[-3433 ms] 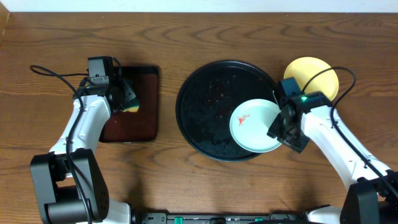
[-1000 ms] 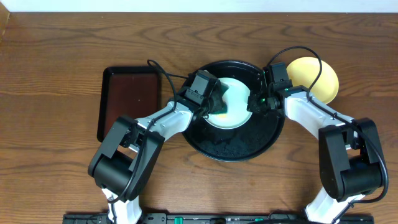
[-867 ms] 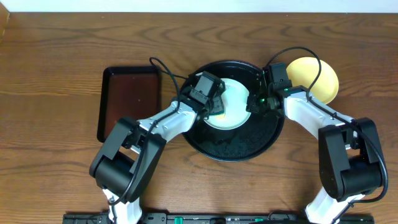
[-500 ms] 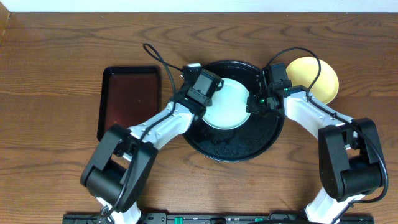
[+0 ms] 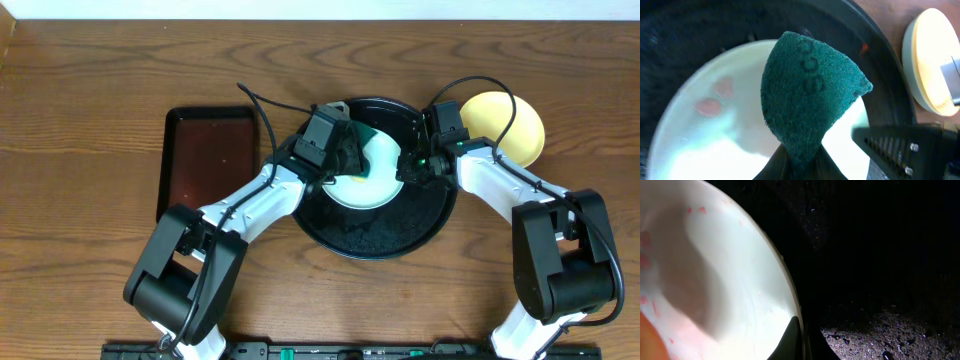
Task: Clean dirty plates on tray and stack at the side
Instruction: 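Scrub the green plate with the sponge while the right gripper holds it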
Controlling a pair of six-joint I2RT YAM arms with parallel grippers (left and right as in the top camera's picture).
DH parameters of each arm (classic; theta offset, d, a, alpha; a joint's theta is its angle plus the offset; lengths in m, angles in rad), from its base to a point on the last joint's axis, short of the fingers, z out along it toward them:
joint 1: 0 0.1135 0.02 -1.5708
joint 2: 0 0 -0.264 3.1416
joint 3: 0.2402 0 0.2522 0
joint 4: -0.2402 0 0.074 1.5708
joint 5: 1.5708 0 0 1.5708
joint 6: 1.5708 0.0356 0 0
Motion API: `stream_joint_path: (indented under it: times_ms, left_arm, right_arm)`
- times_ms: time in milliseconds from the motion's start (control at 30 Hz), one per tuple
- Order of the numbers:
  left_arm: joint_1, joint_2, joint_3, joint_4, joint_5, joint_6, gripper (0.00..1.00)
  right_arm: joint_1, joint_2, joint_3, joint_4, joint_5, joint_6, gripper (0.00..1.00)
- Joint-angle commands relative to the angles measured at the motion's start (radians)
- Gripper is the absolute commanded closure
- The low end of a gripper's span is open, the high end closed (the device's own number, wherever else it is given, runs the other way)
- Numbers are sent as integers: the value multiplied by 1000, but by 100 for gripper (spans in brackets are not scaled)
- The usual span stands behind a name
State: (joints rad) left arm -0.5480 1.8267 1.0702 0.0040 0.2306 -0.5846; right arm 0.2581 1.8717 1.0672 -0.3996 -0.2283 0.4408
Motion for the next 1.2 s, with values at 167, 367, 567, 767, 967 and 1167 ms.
stream_joint_path:
  times_ms: [167,367,567,767,967,1167]
  left_arm:
    - [-4,117,-10,-45,-118,-33,92]
    - [6,122,-10,-136,-483,67,92]
    - [37,88,-3,-128,-705,148,92]
    - [40,16,8,-45,-708,166,92]
    - [39,-13,8,36,-255,77,92]
    - [13,-2,7,136,-2,-138,92]
  right_arm:
    - [-3,10,2,-13,59,7,99]
    - [-2,10,2,-16,60,7,99]
    - [-2,10,2,-35,60,7,99]
    - [-2,10,2,-42,67,7,99]
    - [-2,10,2,-42,66,7,99]
    - [-2,10,2,-42,66,27,99]
